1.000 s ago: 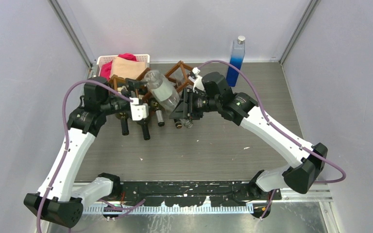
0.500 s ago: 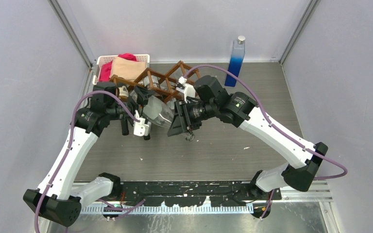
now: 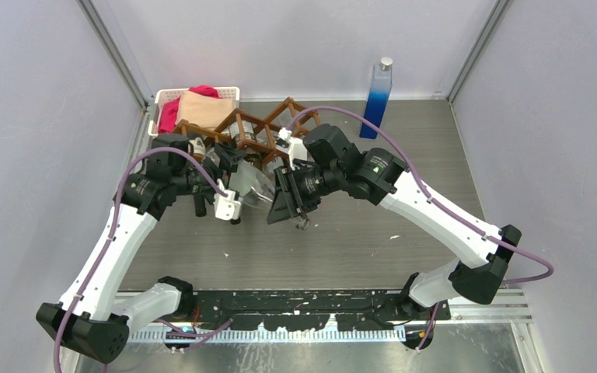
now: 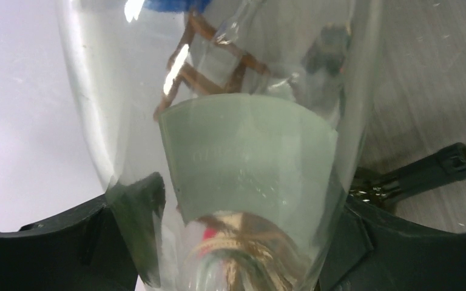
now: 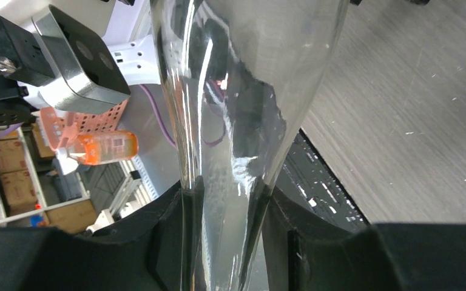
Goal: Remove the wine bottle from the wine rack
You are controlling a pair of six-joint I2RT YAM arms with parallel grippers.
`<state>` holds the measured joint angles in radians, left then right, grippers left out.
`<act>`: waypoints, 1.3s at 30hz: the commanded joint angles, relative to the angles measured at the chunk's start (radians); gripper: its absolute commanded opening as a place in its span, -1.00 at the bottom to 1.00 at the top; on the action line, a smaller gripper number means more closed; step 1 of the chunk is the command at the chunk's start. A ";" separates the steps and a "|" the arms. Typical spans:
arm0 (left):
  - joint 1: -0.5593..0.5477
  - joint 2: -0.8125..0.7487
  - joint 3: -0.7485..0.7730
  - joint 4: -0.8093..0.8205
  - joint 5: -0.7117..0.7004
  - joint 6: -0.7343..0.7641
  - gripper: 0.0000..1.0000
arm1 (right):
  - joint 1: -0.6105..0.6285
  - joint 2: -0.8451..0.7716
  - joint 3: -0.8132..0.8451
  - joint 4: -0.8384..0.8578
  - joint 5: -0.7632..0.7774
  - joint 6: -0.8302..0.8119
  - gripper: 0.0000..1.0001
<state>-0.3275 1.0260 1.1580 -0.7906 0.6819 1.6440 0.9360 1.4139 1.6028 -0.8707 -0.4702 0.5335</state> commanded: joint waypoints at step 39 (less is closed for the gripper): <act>-0.022 -0.200 -0.142 1.101 -0.277 -0.884 -1.00 | 0.023 -0.465 -0.222 0.717 0.309 -0.353 1.00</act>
<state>-0.3450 0.8909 0.8833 0.2253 0.4423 0.9253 0.9539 0.9607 1.3846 -0.2859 -0.0898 0.2619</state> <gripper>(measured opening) 0.844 0.996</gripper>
